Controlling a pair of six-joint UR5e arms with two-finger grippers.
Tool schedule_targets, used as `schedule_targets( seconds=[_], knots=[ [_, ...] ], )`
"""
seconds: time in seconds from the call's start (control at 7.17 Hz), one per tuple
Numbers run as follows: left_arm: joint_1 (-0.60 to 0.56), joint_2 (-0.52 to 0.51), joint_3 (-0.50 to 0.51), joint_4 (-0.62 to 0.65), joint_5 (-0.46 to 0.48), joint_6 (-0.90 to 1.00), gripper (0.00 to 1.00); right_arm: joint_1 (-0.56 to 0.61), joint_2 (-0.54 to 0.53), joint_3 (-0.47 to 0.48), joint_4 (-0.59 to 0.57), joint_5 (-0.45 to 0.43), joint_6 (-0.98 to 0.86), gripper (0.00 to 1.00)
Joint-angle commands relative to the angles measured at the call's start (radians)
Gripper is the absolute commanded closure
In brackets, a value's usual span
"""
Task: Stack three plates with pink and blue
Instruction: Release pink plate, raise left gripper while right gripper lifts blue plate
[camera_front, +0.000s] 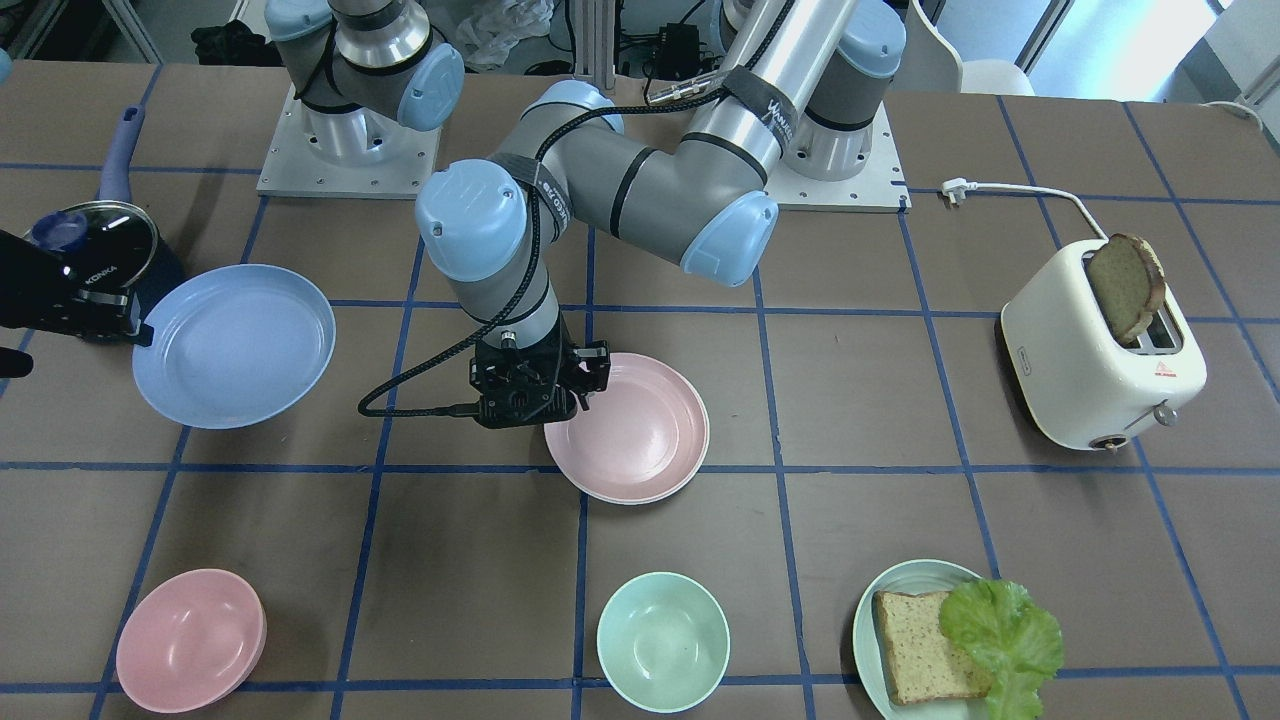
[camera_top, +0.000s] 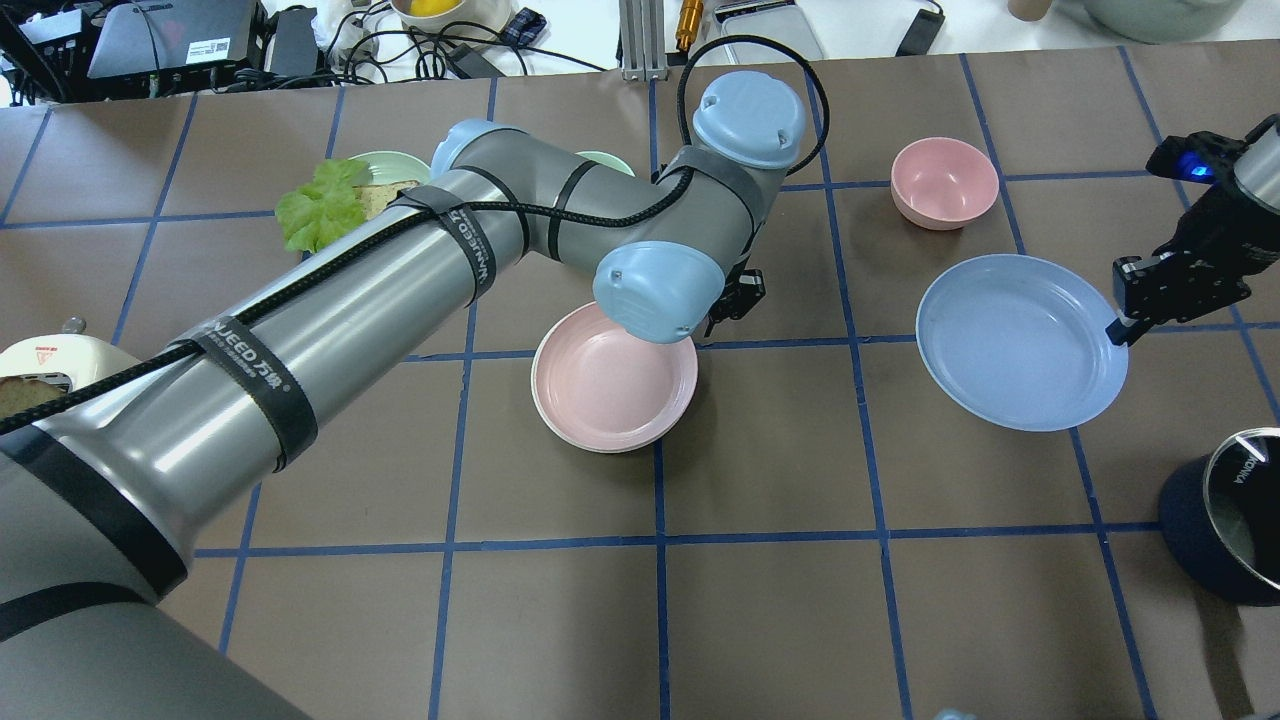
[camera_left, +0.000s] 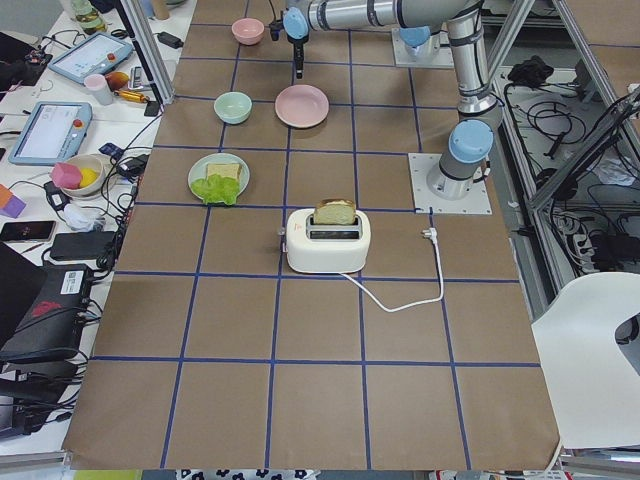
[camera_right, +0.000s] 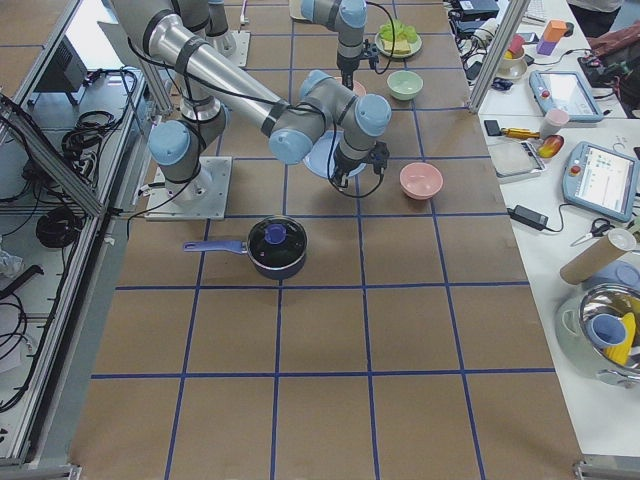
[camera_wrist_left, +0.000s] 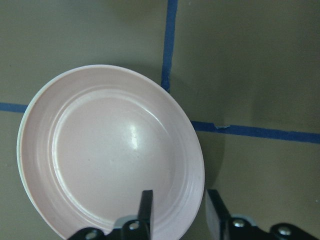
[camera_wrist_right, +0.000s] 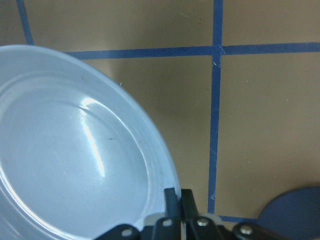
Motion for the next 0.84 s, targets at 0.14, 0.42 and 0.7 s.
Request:
schedule_targets(
  seconds=[0.14,0.42,0.7],
  knots=[
    [0.108,0.101,0.014,-0.036,-0.057,0.192,0.0,0.073,-0.008,-0.023,0.003,0.002,0.017,1.0],
    [0.209,0.21,0.009,-0.132,-0.128,0.312,0.0,0.188,-0.017,-0.02,-0.008,0.002,0.128,1.0],
    [0.305,0.309,-0.006,-0.23,-0.173,0.366,0.0,0.296,-0.011,-0.011,-0.014,0.002,0.291,1.0]
  ],
)
